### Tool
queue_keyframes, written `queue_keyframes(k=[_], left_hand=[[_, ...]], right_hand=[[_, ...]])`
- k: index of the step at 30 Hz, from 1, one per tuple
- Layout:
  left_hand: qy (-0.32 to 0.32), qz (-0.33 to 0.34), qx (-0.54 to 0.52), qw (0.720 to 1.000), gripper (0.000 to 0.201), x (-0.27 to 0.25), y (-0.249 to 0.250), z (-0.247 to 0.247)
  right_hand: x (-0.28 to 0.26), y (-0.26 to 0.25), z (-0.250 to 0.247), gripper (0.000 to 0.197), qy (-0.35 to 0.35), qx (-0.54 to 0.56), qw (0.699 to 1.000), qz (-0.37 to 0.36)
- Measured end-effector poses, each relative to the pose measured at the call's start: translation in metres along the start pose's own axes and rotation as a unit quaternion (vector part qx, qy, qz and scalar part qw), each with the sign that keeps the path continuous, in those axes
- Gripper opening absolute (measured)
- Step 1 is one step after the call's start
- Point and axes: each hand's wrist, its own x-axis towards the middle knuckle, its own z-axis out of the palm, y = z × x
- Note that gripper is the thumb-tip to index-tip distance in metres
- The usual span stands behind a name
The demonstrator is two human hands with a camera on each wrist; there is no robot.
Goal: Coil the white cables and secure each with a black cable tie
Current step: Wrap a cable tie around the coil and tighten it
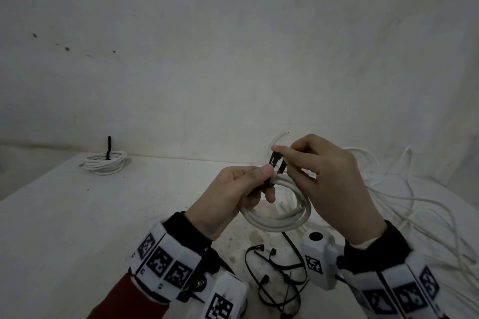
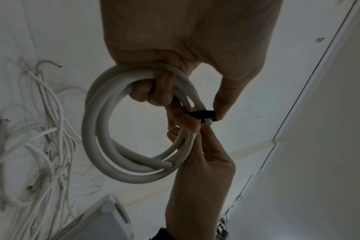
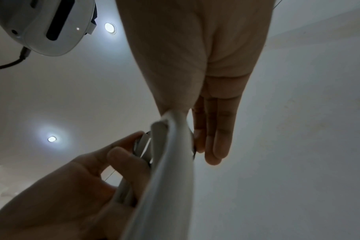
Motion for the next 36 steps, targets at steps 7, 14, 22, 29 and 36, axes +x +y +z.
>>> queue_keyframes(k=[7,14,22,29,36], left_hand=[[-0.011,-0.017,0.009,1.000,0.044,-0.001,-0.001,0.001],[-0.004,0.000,0.031,1.000,0.051,-0.001,0.001,0.002],[0.014,0.028,0.057,0.998,0.054,-0.004,0.001,0.005],[0.011,0.037,0.056,0.998,0.049,-0.006,0.003,0.007],[0.024,0.038,0.054,0.998,0.053,-0.006,0.003,0.008]], right_hand=[[-0.002,-0.003,0.000,0.028,-0.028,0.018,0.999,-0.010],[0.000,-0.008,-0.002,0.032,-0.012,0.013,0.999,-0.027],[0.001,-0.015,-0.010,0.046,0.033,0.014,0.999,-0.041],[0.000,-0.021,-0.015,0.052,0.048,0.070,0.996,-0.010],[-0.001,-0.027,-0.014,0.050,0.041,0.048,0.997,-0.035]])
